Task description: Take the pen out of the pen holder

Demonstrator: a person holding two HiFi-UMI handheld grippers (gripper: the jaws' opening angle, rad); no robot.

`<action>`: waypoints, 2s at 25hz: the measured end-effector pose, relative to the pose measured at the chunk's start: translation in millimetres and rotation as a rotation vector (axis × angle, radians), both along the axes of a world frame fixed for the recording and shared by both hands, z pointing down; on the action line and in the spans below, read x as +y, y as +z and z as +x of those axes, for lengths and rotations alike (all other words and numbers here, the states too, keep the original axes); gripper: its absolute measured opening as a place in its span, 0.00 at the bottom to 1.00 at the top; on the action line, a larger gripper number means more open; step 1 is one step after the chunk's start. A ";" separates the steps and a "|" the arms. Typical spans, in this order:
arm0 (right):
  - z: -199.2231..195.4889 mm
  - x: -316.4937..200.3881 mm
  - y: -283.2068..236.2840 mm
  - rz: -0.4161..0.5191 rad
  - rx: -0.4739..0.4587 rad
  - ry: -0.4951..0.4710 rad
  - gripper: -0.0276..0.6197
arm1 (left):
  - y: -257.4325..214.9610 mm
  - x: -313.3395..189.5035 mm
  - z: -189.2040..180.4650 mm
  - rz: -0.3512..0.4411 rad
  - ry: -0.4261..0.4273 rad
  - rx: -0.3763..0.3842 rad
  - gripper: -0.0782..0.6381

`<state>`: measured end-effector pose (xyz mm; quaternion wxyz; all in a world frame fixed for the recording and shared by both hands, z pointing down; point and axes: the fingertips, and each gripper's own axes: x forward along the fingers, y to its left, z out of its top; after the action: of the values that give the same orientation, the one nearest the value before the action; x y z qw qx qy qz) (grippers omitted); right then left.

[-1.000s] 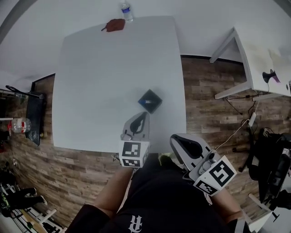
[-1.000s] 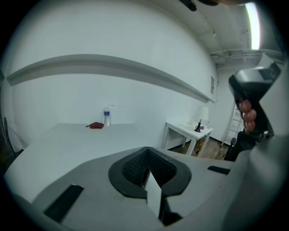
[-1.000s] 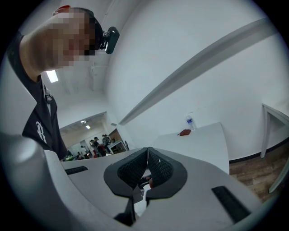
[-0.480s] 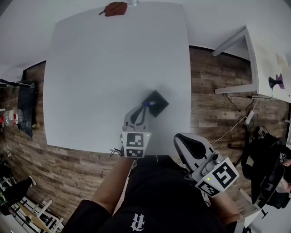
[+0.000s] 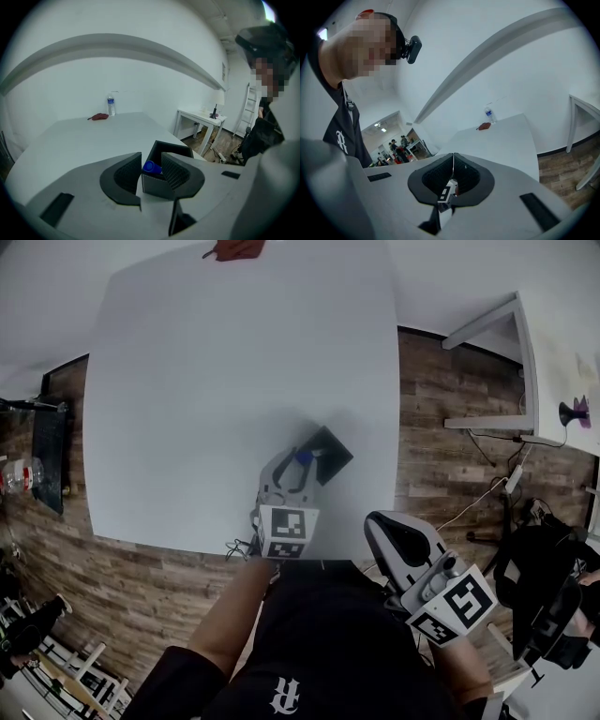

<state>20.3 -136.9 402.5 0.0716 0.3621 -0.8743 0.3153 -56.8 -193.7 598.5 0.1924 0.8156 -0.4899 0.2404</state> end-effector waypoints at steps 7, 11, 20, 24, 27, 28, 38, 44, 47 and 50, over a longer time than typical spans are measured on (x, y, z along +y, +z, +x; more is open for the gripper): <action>5.5 -1.4 3.5 -0.013 0.009 0.018 0.07 | 6.7 -2.1 -0.9 0.018 0.003 -0.071 0.27; 11.4 -3.6 2.2 -0.012 0.010 0.031 0.07 | 4.3 -1.5 1.1 0.038 0.004 -0.088 0.25; 14.3 -3.8 -3.0 0.001 0.004 0.041 0.07 | -6.1 -0.1 9.9 0.072 0.039 -0.100 0.23; 19.4 -2.4 -6.9 0.011 -0.003 0.045 0.07 | -12.4 -0.9 15.7 0.088 0.048 -0.096 0.22; 23.8 -0.4 -10.1 0.020 -0.007 0.051 0.07 | -20.9 -1.9 19.7 0.110 0.056 -0.097 0.21; 24.9 0.5 -11.2 0.025 -0.008 0.052 0.07 | -24.6 -2.1 20.9 0.118 0.061 -0.098 0.21; 30.2 9.3 -29.7 0.103 -0.028 0.032 0.07 | -76.0 2.6 22.9 0.189 0.072 -0.094 0.21; 25.2 12.5 -36.7 0.149 -0.021 -0.010 0.07 | -127.4 7.9 17.7 0.252 0.081 -0.090 0.21; 27.0 12.4 -44.6 0.176 -0.025 -0.012 0.07 | -158.4 11.4 22.5 0.304 0.109 -0.089 0.21; 27.2 15.7 -51.8 0.197 -0.020 -0.019 0.07 | -186.3 23.0 27.8 0.327 0.134 -0.079 0.21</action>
<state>47.4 -121.2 350.7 0.0300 0.3558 -0.9051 0.2309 -29.0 -170.7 412.3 0.0215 0.8567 -0.4742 0.2019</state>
